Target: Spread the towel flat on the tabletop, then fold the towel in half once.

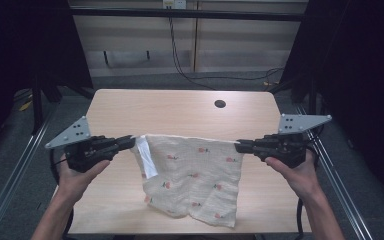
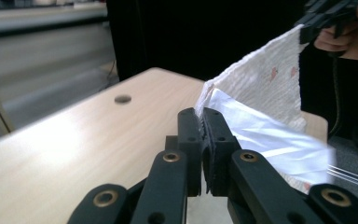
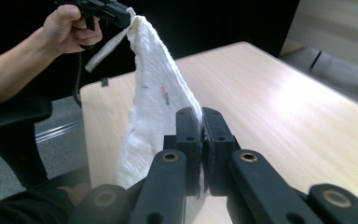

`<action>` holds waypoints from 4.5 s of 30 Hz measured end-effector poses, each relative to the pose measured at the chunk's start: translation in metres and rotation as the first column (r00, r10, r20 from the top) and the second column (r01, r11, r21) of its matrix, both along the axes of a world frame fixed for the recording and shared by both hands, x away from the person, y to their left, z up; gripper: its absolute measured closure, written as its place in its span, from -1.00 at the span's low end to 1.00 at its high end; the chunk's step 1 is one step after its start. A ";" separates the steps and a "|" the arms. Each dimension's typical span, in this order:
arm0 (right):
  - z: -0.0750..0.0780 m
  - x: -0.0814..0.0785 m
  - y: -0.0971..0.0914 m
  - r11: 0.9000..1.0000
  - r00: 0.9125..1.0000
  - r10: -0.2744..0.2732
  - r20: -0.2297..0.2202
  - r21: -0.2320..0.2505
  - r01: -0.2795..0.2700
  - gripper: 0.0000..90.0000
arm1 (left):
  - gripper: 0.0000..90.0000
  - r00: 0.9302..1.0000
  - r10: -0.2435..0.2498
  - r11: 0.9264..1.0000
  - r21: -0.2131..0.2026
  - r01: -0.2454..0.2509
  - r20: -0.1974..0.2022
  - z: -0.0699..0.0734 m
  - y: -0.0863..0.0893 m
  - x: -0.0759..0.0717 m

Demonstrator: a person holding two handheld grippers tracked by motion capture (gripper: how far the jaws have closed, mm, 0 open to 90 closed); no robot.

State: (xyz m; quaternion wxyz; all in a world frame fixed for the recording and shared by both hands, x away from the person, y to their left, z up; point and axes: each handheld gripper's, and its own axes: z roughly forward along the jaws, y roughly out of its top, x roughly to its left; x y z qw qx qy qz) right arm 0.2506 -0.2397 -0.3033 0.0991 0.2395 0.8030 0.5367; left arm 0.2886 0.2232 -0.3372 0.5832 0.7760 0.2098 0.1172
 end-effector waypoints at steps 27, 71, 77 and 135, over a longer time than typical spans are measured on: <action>-0.096 0.087 -0.002 0.986 0.978 -0.148 -0.148 -0.100 0.134 0.92 | 0.93 0.974 0.077 0.993 0.108 -0.054 -0.212 -0.074 -0.016 0.060; -0.148 0.110 -0.004 0.964 0.948 -0.232 -0.216 -0.181 0.195 0.46 | 0.55 0.952 0.098 0.969 0.245 -0.026 -0.289 -0.128 -0.035 0.089; -0.158 0.088 -0.007 0.978 0.950 -0.178 -0.256 -0.156 0.141 0.40 | 0.37 0.958 0.028 0.952 0.300 0.061 -0.285 -0.129 -0.050 0.068; -0.181 0.037 0.024 0.956 0.961 -0.150 -0.232 -0.281 0.082 0.33 | 0.36 0.942 -0.016 0.942 0.310 0.126 -0.335 -0.141 -0.030 0.019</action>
